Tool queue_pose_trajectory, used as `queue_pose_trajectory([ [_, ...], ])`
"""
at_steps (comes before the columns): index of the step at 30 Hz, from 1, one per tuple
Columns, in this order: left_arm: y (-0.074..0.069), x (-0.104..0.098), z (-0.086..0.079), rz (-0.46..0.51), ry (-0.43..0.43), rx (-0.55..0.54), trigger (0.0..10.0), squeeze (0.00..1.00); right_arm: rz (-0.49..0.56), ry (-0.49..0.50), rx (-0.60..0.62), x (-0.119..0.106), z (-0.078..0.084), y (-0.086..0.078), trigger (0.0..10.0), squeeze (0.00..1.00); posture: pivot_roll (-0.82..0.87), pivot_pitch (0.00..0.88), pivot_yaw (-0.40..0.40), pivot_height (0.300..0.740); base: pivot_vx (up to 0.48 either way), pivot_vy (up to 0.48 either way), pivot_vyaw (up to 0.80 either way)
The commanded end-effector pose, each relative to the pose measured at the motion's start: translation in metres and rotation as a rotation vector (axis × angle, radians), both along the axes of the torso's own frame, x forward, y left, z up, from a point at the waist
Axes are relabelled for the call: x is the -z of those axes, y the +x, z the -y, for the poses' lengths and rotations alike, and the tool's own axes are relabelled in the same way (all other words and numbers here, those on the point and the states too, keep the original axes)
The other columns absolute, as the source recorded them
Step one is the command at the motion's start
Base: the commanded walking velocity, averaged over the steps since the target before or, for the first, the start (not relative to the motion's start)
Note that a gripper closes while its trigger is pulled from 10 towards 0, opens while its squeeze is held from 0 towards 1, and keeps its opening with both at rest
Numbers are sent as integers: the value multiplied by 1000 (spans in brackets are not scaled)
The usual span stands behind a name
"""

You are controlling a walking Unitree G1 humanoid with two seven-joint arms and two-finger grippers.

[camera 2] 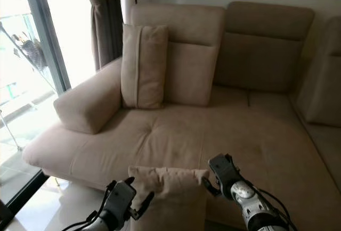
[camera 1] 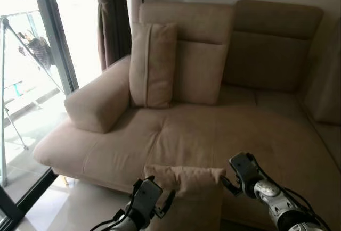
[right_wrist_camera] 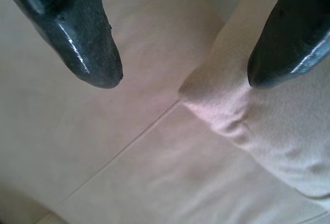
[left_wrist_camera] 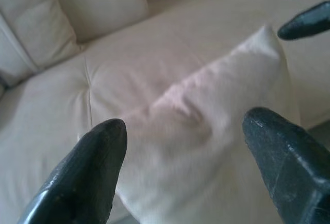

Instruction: Move the pillow to the sofa from floor

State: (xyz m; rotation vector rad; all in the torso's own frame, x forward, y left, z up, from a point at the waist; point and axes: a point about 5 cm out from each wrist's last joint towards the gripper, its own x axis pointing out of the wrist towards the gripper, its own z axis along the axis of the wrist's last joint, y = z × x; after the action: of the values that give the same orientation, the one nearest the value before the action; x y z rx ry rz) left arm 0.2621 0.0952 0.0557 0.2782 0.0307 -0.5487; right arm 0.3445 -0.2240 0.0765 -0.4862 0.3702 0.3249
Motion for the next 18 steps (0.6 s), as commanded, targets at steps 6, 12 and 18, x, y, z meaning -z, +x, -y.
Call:
queue_pose_trajectory([
  [6,-17,-15,-12,20,38,-12,10000,0,8,-15,-38,2,-11,3,10000,0,316,247,53,566,0,0,0],
  [12,-24,-27,-14,38,28,-27,10000,0,55,-67,-57,-8,-18,11,10000,0,350,284,58,566,0,0,0],
  [18,-30,-34,-16,29,29,-42,10000,0,84,-107,-57,-15,-23,17,10000,0,376,303,58,566,0,0,0],
])
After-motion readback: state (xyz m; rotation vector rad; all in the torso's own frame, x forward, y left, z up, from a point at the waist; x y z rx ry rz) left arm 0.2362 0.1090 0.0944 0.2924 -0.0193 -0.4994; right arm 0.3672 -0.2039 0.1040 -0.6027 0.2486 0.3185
